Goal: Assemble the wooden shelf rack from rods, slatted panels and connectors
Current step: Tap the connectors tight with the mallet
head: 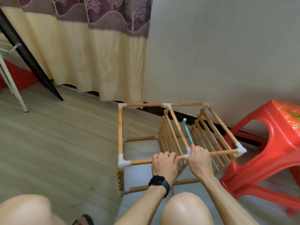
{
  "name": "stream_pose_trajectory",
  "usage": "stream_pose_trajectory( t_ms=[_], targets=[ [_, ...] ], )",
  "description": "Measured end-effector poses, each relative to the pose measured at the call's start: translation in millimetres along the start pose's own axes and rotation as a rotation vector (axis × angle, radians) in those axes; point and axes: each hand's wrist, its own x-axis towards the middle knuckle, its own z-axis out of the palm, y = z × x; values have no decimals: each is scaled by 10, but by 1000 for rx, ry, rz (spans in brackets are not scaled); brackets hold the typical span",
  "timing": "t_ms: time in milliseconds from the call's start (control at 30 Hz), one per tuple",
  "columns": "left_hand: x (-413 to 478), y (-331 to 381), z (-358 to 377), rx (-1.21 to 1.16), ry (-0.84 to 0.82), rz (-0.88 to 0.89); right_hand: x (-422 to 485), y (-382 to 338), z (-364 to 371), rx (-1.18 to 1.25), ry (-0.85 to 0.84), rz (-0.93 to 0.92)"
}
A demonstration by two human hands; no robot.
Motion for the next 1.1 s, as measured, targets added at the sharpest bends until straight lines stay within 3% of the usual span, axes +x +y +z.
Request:
stream_pose_trajectory(
  t_ms=[100,167,233,333,433,467,500,567,667,767,1000,1100],
  targets=[
    [97,88,-10,-61,-25,29,31,112,-143,12,14,-32],
    [187,86,-96,-145,-143,26,15,151,-213,71,25,-75],
    [227,1,-225,-294,-198,49,-66,137,-260,182,119,-101],
    [85,-323,-346,-368,70,-5,-185,-15,-329,277,107,-130],
    [-227,-782,-349,-339,511,-217,-213,-196,-314,379,-10,-171],
    [-328,-928,-316,-357,568,-294,-218,-280,-296,395,-59,-201],
    [-421,-1053,-272,-394,535,-367,-232,-384,-282,403,-102,-232],
    [-551,-1235,-186,-545,290,-500,-286,-586,-230,399,-166,-302],
    [-578,-1391,-98,-592,54,-498,-377,-758,-124,347,-264,-418],
    [-456,-1513,-127,-449,5,-491,-408,-796,-42,283,-324,-454],
    [4,-1716,-149,-375,-110,-563,-293,-939,-71,184,-416,-406],
    [92,-1739,-158,-333,-109,-525,-230,-1074,-182,369,-338,-443]
  ],
)
